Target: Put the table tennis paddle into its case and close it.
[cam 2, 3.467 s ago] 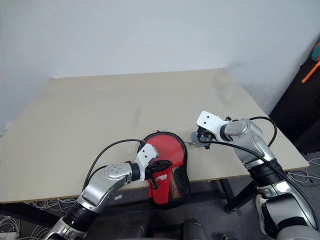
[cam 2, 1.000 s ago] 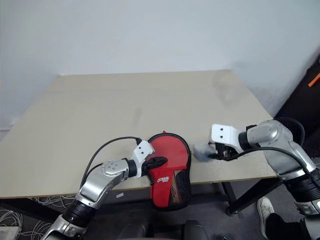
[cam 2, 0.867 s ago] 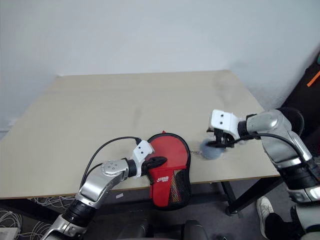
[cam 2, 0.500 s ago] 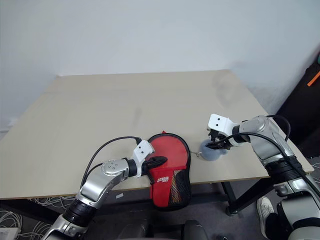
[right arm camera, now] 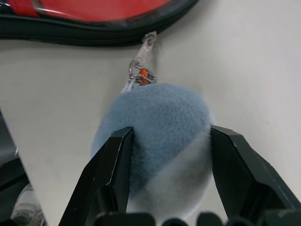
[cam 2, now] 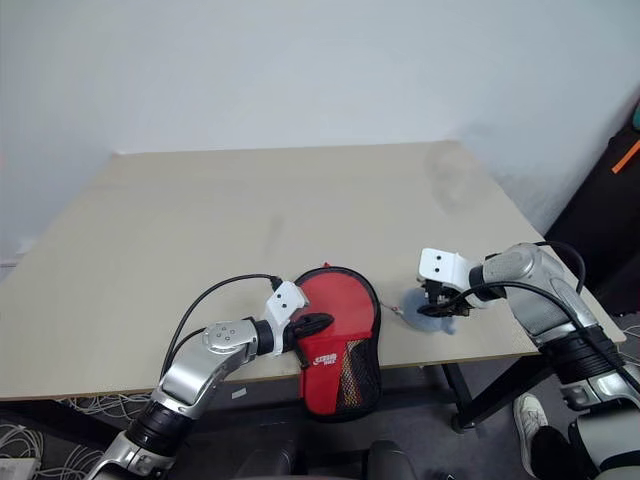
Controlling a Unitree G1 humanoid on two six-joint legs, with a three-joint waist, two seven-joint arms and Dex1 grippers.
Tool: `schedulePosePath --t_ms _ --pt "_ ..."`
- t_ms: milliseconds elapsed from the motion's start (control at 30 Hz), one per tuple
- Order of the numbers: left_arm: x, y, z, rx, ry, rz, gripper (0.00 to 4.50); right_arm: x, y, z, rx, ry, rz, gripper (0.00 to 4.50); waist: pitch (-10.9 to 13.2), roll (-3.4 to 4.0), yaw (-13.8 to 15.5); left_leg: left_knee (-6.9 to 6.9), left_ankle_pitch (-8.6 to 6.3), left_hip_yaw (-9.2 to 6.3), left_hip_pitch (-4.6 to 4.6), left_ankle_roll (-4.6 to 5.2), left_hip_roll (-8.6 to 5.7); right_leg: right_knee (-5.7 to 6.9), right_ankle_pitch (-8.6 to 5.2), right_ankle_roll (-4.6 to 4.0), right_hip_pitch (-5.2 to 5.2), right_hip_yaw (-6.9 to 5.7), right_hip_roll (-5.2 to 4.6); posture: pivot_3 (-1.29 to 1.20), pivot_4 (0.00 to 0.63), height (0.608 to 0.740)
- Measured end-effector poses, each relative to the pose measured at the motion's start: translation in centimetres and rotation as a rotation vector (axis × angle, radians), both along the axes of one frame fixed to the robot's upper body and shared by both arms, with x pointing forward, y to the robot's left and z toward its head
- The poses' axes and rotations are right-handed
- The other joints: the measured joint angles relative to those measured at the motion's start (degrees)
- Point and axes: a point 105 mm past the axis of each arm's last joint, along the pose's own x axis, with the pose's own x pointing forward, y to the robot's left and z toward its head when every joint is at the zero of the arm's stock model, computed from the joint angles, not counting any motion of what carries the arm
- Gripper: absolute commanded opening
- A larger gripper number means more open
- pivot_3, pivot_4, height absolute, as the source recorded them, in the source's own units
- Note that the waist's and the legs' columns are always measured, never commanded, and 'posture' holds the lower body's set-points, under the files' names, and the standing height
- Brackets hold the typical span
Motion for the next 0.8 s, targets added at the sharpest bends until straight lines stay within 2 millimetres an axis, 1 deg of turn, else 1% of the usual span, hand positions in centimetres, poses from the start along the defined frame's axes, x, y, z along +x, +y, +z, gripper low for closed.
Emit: schedulePosePath --t_ms 167,200,267,433,500,700,800 --pt "0.0 0.0 0.0 0.000 0.000 0.000 0.00 0.1 0.2 -0.3 0.011 0.010 -0.027 2.58 -0.1 -0.02 0.0 -0.02 0.00 -0.01 0.00 0.00 0.00 0.00 0.00 0.00 0.00 -0.01 0.00 0.00 0.000 0.740" --pt "0.0 0.0 0.0 0.000 0.000 0.001 0.00 0.1 0.2 -0.3 0.014 0.014 -0.033 2.42 -0.1 -0.03 0.0 -0.02 0.00 -0.01 0.00 0.00 0.00 0.00 0.00 0.00 0.00 -0.01 0.00 0.00 0.000 0.740" --pt "0.0 0.0 0.0 0.000 -0.001 0.001 0.00 0.2 0.3 -0.5 0.019 0.018 -0.045 2.04 -0.1 -0.06 0.0 -0.02 0.00 -0.01 0.01 0.00 0.00 0.00 0.00 0.00 0.00 -0.01 0.00 0.00 0.000 0.740" --pt "0.0 0.0 0.0 0.001 -0.001 0.002 0.00 0.3 0.6 -0.6 0.023 0.015 -0.056 0.41 -0.2 -0.09 0.0 -0.01 -0.08 0.00 0.01 -0.13 0.02 0.00 0.00 0.00 0.00 -0.01 0.00 0.00 0.000 0.740" --pt "0.0 0.0 0.0 0.001 -0.001 0.002 0.00 0.1 0.8 -0.6 0.021 0.012 -0.041 0.01 -0.2 -0.09 0.0 -0.01 -0.09 0.00 0.01 -0.15 0.02 0.00 0.00 0.00 0.00 -0.02 0.00 0.00 0.000 0.740" --pt "0.1 0.0 0.0 0.001 -0.002 0.001 0.00 -0.3 1.1 -0.5 0.008 -0.004 0.003 0.01 -0.2 -0.11 0.0 -0.03 -0.09 -0.01 0.01 -0.15 0.02 -0.01 0.00 0.00 0.00 -0.03 0.00 0.00 0.000 0.740" --pt "0.1 0.0 0.1 0.001 -0.001 -0.001 0.00 -0.9 1.5 -0.2 0.001 -0.006 0.051 0.01 -0.2 -0.10 0.0 -0.03 -0.09 -0.01 0.01 -0.15 0.02 -0.01 0.00 0.00 -0.01 -0.03 0.00 0.00 0.000 0.740"
